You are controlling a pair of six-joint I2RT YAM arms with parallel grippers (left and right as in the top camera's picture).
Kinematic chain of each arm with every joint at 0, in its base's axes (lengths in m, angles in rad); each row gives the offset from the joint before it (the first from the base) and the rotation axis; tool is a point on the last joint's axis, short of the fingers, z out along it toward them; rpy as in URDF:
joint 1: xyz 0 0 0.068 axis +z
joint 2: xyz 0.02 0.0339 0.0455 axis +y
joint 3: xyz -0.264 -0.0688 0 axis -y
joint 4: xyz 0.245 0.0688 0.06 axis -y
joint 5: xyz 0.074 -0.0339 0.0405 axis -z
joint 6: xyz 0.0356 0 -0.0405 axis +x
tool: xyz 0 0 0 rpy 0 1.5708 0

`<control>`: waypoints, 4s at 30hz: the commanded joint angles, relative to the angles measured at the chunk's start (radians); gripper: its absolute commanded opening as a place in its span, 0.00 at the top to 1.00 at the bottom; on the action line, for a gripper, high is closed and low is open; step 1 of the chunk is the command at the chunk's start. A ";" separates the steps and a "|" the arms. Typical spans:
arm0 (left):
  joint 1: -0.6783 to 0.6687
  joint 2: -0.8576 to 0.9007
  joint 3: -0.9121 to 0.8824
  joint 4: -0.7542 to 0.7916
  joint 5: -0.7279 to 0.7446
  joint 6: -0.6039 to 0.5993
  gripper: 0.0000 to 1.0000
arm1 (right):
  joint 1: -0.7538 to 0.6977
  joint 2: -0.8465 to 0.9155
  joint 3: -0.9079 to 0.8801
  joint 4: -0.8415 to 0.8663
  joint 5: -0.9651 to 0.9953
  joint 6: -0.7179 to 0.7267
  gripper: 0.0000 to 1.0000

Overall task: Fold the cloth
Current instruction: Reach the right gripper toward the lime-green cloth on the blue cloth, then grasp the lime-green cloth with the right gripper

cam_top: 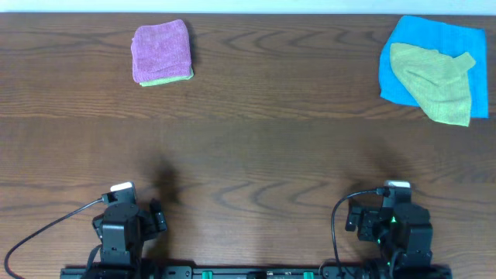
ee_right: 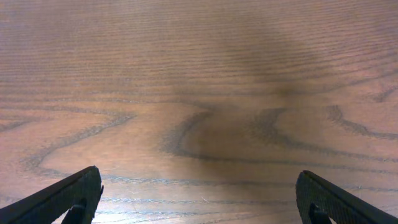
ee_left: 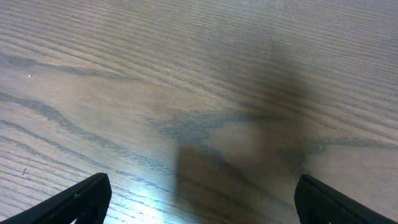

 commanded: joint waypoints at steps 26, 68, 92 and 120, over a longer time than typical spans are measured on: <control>0.000 -0.008 -0.004 -0.006 0.007 0.018 0.05 | 0.016 0.005 0.002 0.000 0.006 -0.011 0.01; 0.000 -0.008 -0.004 -0.005 0.007 0.018 0.05 | -0.410 0.939 0.509 0.371 -0.139 0.431 0.01; 0.000 -0.008 -0.004 -0.005 0.007 0.018 0.05 | -0.709 1.794 1.269 0.393 -0.741 0.513 0.07; 0.000 -0.008 -0.004 -0.005 0.007 0.018 0.05 | -0.678 2.127 1.312 0.690 -0.539 0.424 0.30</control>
